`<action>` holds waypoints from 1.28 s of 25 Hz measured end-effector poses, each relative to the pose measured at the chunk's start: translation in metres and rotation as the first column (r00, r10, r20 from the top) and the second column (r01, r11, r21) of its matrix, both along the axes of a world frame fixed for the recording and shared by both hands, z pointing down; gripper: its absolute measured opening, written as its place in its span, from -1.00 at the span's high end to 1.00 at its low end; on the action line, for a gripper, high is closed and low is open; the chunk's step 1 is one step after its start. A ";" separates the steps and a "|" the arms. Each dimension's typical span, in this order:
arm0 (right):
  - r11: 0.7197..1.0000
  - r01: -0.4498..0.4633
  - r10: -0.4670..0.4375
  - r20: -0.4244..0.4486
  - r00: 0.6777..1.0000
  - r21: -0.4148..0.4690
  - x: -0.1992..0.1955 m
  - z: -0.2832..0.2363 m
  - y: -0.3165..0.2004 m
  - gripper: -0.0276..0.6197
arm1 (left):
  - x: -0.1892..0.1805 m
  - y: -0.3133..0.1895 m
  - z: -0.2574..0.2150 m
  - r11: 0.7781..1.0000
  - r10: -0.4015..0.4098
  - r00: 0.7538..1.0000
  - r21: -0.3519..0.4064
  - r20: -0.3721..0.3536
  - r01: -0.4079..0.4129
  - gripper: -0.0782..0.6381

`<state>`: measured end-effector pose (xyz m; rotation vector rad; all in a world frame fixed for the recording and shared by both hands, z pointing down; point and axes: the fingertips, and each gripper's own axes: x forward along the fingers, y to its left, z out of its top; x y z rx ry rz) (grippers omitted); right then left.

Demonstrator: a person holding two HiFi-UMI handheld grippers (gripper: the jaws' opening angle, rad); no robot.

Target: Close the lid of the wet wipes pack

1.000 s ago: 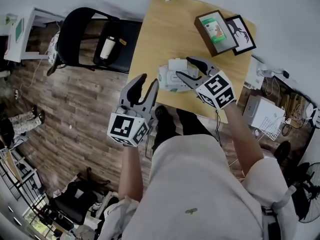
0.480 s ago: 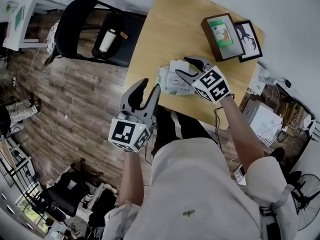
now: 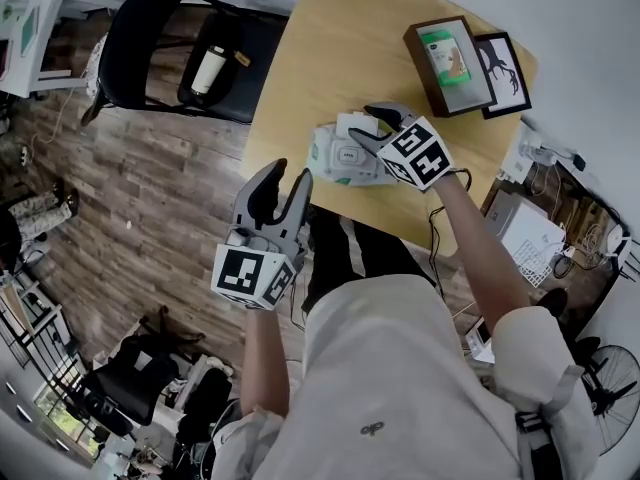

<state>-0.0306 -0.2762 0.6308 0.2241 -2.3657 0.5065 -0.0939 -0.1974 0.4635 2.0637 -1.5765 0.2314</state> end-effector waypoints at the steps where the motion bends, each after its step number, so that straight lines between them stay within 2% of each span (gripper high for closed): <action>1: 1.000 -0.001 0.001 -0.003 1.000 -0.009 0.000 0.004 0.000 0.27 | 0.000 0.001 0.002 1.000 -0.003 1.000 -0.003 0.000 0.003 0.44; 8: 0.997 -0.019 0.018 -0.011 1.000 -0.081 0.000 0.026 -0.003 0.27 | -0.002 0.010 0.009 1.000 -0.010 1.000 -0.028 0.019 0.010 0.44; 17: 0.991 -0.017 0.011 -0.043 0.999 -0.136 -0.005 0.047 -0.002 0.35 | -0.010 0.020 0.018 0.998 -0.041 0.999 -0.047 0.004 0.041 0.44; 32: 0.989 -0.028 0.016 -0.081 0.997 -0.144 -0.004 0.058 -0.001 0.37 | -0.015 0.032 0.023 0.996 -0.070 0.998 -0.055 0.000 0.070 0.44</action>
